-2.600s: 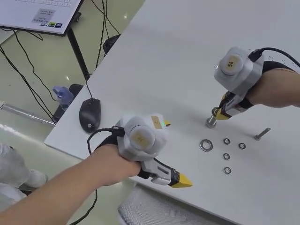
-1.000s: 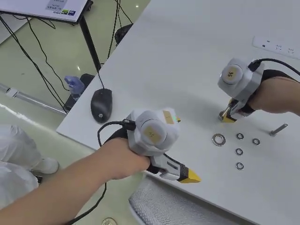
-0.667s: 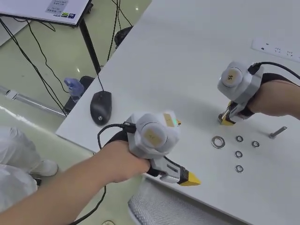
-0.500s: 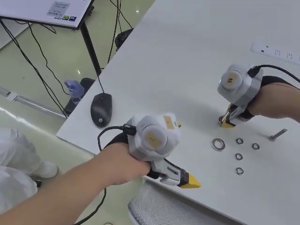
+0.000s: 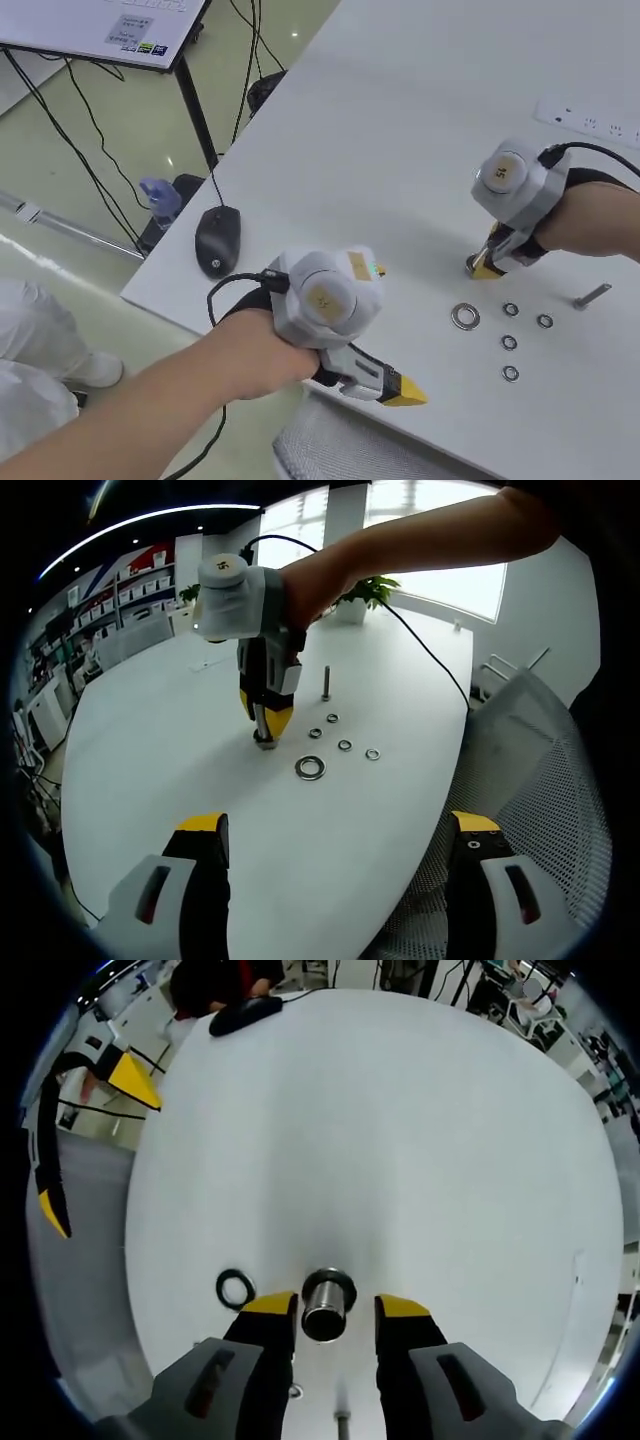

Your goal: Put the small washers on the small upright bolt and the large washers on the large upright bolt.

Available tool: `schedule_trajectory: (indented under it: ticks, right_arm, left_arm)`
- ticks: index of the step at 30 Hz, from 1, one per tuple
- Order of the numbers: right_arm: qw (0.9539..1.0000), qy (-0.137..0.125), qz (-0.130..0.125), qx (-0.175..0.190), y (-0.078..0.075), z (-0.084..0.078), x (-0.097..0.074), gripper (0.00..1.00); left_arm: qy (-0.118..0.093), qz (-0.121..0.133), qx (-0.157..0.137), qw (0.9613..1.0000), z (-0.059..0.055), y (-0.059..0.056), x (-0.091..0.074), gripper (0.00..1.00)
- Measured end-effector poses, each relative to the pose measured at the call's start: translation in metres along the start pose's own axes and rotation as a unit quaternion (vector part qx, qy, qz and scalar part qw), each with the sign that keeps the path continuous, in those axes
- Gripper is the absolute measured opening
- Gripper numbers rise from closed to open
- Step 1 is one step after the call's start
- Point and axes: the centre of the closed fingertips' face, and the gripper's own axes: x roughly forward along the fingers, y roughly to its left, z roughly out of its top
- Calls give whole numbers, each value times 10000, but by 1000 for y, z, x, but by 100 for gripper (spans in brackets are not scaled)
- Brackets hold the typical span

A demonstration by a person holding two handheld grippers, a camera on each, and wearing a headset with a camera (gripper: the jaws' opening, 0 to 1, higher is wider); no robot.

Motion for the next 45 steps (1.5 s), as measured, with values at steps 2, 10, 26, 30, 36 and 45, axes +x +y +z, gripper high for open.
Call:
schedule_trajectory:
  ticks: [2, 10, 26, 30, 36, 45]
  right_arm:
    - [10000, -26, 0, 6, -1, -1, -3, 32]
    - [9999, -129, -62, -8, 0, -5, -19, 31]
    - [9988, -463, -90, -136, 10, -3, -45, 31]
    - [9980, -609, -48, -155, 15, 0, -51, 31]
    - [9975, -676, 10, -186, 26, -1, -53, 32]
    - [9963, -736, 117, -429, 47, -3, -50, 33]
  left_arm:
    - [-3, 13, 5, 10000, 0, 0, 0, 90]
    - [3, 30, 14, 10000, 0, 1, 0, 90]
    - [-48, 78, 69, 9999, 6, 2, -3, 90]
    - [-47, 88, 66, 9999, 7, 3, -3, 90]
    - [-37, 67, 85, 9999, 7, 2, -2, 91]
    - [-38, 86, 93, 9999, 7, 4, -3, 91]
